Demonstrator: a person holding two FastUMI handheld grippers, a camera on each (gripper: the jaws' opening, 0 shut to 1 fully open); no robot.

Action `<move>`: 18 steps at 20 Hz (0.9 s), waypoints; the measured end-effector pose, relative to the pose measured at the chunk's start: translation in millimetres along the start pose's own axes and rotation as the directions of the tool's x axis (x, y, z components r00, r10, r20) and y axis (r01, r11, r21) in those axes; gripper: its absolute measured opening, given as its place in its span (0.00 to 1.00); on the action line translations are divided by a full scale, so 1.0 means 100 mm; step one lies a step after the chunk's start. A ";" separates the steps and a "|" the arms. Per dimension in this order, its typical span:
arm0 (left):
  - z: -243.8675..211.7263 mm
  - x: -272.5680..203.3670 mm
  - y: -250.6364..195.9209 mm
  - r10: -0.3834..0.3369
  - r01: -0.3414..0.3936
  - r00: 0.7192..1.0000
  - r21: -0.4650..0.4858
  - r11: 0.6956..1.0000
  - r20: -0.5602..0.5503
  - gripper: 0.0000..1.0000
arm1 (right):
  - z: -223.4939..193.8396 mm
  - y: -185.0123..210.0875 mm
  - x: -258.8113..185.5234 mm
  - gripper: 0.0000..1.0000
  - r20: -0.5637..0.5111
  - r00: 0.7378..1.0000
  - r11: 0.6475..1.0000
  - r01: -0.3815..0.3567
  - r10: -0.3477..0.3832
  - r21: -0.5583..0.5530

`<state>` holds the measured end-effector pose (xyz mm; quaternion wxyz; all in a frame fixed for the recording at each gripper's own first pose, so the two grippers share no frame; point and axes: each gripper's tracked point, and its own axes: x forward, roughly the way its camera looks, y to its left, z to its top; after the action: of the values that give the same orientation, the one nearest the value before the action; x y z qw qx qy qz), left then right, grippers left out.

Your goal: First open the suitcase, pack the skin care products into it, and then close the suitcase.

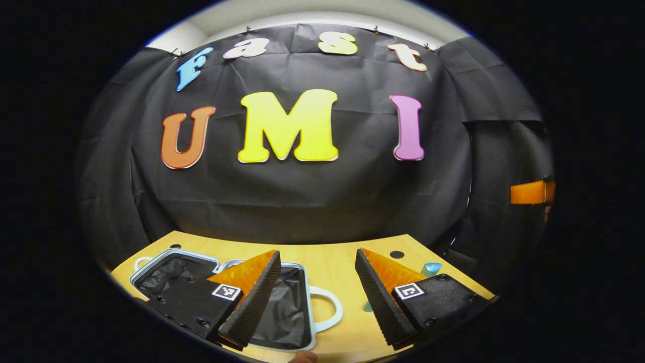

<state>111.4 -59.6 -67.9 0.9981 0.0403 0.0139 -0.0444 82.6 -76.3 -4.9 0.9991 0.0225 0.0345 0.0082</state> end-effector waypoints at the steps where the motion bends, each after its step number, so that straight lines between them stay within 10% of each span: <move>1: -0.14 0.06 -0.09 -0.014 0.014 1.000 0.002 1.000 -0.017 0.95 | -0.02 -0.01 0.02 0.80 -0.001 1.000 1.000 -0.001 0.001 0.001; 18: -1.80 0.99 -1.09 -0.102 0.106 0.951 -0.002 0.994 -0.291 0.88 | -1.05 -0.15 0.52 0.80 -0.212 0.977 0.997 -0.031 0.016 -0.071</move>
<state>195.8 -161.5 -258.8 0.9812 0.0522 0.1624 -0.0906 127.3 -85.9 -113.9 0.9897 -0.0148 0.1401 0.0236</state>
